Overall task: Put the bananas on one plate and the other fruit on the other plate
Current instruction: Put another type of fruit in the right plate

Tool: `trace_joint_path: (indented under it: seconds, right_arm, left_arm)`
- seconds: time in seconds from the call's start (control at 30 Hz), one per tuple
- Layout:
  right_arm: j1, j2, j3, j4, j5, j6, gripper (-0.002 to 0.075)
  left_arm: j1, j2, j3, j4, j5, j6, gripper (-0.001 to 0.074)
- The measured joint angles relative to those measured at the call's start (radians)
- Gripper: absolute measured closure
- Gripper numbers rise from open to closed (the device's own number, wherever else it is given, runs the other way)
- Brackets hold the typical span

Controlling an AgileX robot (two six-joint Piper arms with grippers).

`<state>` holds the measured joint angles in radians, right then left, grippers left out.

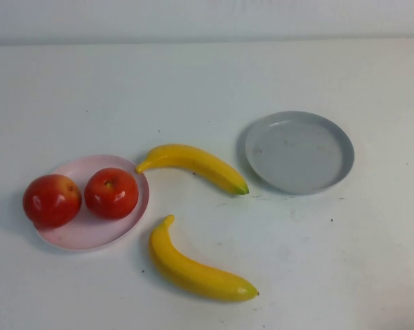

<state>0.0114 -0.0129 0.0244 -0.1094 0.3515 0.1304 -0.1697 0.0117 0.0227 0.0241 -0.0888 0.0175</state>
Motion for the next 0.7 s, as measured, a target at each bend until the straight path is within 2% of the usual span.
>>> trace_joint_path:
  seconds: [0.17,0.4,0.7]
  right_arm:
    - [0.0,0.0,0.0,0.0,0.0,0.0,0.0741]
    - [0.0,0.0,0.0,0.0,0.0,0.0,0.0741]
    - [0.0,0.0,0.0,0.0,0.0,0.0,0.0741]
  left_arm:
    - [0.002,-0.021,0.0,0.0,0.136,-0.017,0.0733]
    - [0.002,-0.021,0.002,0.022,0.424,-0.025,0.0733]
    - [0.002,-0.023,0.004,0.025,0.464,-0.025,0.0733]
